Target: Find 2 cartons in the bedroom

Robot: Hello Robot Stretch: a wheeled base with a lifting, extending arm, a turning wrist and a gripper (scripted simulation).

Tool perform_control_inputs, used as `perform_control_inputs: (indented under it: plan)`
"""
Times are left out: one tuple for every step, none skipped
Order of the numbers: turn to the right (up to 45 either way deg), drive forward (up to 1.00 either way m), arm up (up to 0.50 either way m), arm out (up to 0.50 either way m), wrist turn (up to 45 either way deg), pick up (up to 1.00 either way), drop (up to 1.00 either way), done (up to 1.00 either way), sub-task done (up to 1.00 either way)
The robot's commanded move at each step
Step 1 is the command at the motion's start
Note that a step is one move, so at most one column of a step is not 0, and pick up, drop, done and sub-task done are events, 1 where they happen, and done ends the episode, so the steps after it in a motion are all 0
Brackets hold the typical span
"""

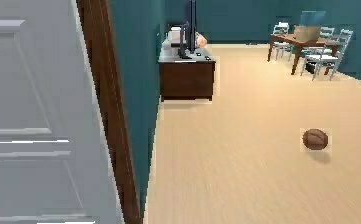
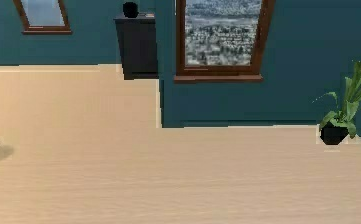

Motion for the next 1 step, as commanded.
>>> perform_control_inputs:
  plan:
    - [-45.0,0.00,0.00,0.00,0.0,0.00,0.00,0.00,0.00]
